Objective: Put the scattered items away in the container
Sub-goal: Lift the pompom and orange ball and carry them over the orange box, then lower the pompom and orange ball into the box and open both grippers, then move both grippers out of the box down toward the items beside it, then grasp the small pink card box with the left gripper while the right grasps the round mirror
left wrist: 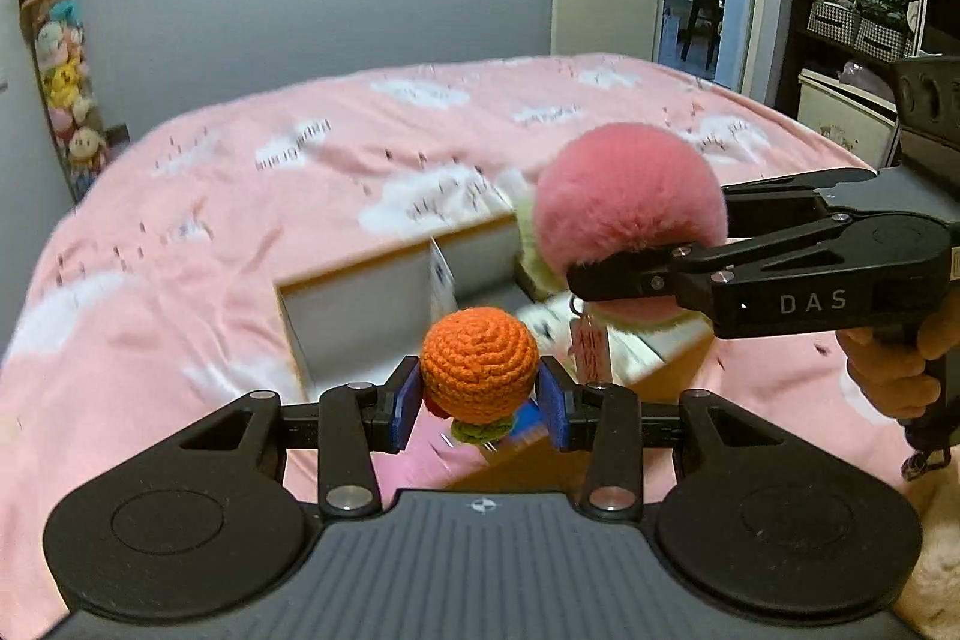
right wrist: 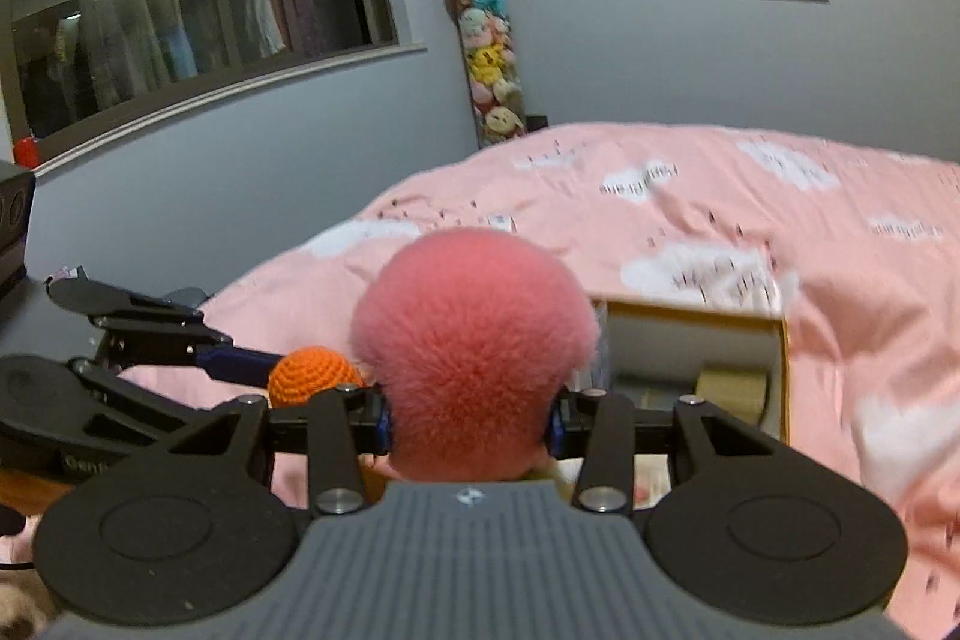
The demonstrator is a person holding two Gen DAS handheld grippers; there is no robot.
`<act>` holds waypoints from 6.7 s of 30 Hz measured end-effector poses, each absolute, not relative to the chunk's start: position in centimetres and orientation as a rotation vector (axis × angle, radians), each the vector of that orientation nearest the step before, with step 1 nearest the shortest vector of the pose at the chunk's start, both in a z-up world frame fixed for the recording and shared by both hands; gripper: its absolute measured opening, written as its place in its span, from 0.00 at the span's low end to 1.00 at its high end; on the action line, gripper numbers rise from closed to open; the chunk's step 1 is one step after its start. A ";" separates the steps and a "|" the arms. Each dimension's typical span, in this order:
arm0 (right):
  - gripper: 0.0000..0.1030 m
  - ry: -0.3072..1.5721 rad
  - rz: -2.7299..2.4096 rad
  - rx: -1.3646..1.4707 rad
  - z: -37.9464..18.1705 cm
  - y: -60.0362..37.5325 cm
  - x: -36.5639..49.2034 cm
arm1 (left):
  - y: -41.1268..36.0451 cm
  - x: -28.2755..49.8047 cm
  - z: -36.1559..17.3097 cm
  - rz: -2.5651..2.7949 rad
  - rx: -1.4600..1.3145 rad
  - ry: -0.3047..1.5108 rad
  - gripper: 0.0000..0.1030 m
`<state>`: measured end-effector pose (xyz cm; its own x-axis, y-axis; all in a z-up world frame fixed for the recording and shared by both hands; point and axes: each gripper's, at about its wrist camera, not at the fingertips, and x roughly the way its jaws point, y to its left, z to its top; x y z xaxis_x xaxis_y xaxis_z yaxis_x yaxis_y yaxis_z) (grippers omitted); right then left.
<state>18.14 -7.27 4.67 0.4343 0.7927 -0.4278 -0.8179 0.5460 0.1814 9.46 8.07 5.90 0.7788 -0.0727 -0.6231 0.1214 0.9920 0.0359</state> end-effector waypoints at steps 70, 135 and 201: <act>0.63 1.013 0.827 0.100 -3.5 0.8 29.9 | 11.7 24.2 -5.5 -0.119 0.651 1.043 0.49; 0.57 0.999 0.750 0.071 -10.0 -6.8 17.5 | 13.2 11.2 -8.5 0.416 -0.690 1.203 0.48; 0.22 1.352 0.708 0.528 -15.3 -6.7 16.7 | 11.9 9.6 -7.2 0.283 -0.589 1.113 0.26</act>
